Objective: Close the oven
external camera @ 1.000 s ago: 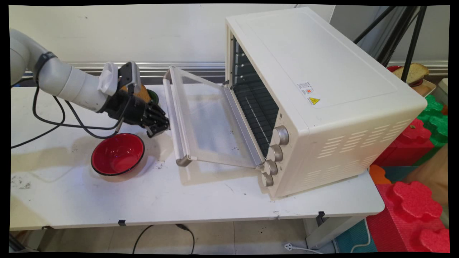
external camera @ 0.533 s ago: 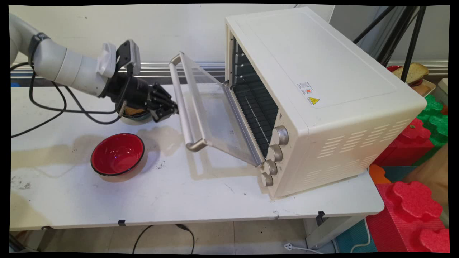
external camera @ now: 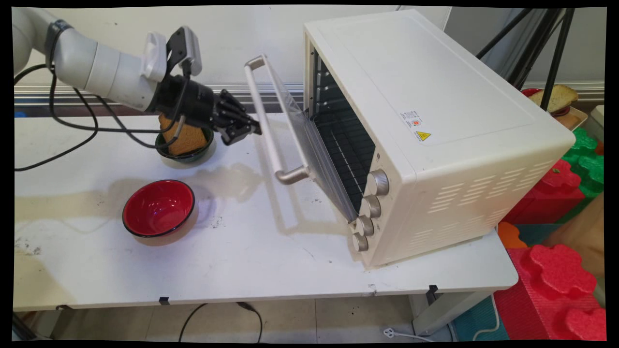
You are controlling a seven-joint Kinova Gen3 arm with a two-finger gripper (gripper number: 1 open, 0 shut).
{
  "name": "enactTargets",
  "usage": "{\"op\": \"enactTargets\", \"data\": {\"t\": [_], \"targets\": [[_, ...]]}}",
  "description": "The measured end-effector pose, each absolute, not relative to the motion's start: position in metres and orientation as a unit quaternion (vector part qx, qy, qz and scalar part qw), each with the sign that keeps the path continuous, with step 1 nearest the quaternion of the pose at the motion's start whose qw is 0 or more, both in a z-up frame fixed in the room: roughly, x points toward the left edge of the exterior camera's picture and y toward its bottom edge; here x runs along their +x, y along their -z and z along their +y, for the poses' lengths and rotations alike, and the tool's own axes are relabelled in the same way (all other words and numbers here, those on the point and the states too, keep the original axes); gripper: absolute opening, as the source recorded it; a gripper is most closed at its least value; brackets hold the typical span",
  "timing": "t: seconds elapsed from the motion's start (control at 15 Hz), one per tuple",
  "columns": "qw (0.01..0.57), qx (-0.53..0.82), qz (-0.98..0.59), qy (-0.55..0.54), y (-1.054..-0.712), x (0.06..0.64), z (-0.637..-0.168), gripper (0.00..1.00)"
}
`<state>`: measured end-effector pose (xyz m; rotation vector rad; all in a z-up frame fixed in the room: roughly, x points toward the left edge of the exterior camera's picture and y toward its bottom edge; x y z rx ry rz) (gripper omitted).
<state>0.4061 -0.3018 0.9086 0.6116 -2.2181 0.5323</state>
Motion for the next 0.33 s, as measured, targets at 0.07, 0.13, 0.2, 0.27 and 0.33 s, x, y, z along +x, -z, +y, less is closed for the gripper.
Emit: {"op": "enactTargets", "data": {"t": [0.07,0.13,0.2,0.27,0.33], "targets": [[0.383,0.238,-0.868,-0.21,-0.911,0.403,-0.304,0.0],[0.386,0.237,-0.866,-0.213,-0.914,0.4,-0.307,0.0],[0.388,0.236,-0.865,-0.215,-0.917,0.396,-0.309,0.0],[0.391,0.235,-0.863,-0.216,-0.92,0.394,-0.311,0.0],[0.393,0.234,-0.862,-0.218,-0.922,0.391,-0.313,0.0]]}}
